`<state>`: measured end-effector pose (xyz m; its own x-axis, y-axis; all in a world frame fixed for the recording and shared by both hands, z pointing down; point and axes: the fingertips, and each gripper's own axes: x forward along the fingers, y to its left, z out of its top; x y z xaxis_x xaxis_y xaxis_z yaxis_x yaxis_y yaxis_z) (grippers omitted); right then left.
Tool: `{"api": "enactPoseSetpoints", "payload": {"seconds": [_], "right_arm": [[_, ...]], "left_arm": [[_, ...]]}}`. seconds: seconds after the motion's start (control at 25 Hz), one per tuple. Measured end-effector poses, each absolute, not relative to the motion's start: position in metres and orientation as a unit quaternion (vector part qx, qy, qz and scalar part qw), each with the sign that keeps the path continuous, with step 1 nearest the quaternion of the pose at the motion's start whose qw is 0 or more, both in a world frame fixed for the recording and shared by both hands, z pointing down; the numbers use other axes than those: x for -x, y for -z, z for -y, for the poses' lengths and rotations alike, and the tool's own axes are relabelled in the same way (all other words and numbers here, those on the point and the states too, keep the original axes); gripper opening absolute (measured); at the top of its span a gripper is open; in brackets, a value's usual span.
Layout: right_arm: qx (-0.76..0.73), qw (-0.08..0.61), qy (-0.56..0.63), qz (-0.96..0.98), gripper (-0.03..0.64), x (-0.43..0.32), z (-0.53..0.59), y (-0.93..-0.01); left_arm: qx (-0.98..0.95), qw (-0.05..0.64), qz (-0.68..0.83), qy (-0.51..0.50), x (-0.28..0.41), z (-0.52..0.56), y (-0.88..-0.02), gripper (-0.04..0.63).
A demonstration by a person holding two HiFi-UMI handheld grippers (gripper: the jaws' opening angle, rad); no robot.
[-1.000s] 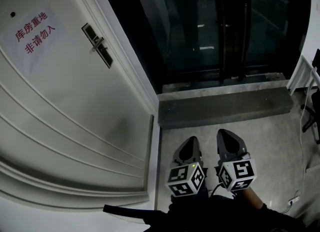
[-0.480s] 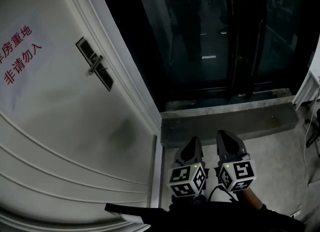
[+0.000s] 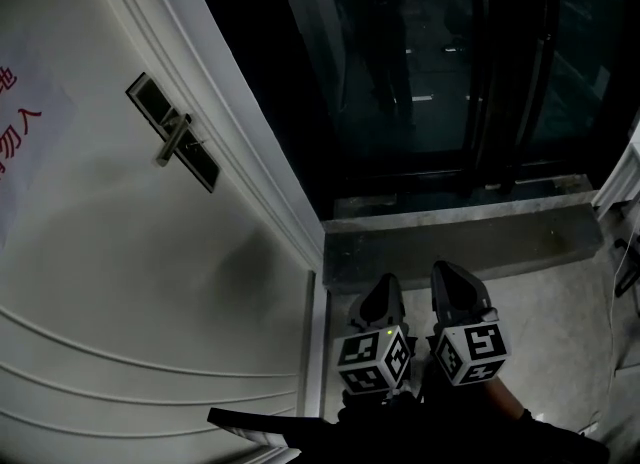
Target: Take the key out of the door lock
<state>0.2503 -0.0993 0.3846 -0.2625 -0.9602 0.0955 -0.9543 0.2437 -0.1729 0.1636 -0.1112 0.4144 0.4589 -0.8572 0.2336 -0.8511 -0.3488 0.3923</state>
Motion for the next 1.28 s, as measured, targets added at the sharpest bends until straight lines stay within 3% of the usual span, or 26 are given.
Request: {"api": "enactPoseSetpoints", "payload": {"seconds": [0.72,1.28], "right_arm": [[0.472,0.015,0.105,-0.875,0.002,-0.229,0.31,-0.375],[0.284,0.022,0.088,-0.954,0.002,-0.133,0.329,-0.371]], "left_arm": [[-0.738,0.232,0.633,0.033,-0.15,0.292,-0.408,0.0],[-0.604,0.22,0.762,0.075,-0.061,0.291,-0.411,0.0]]}}
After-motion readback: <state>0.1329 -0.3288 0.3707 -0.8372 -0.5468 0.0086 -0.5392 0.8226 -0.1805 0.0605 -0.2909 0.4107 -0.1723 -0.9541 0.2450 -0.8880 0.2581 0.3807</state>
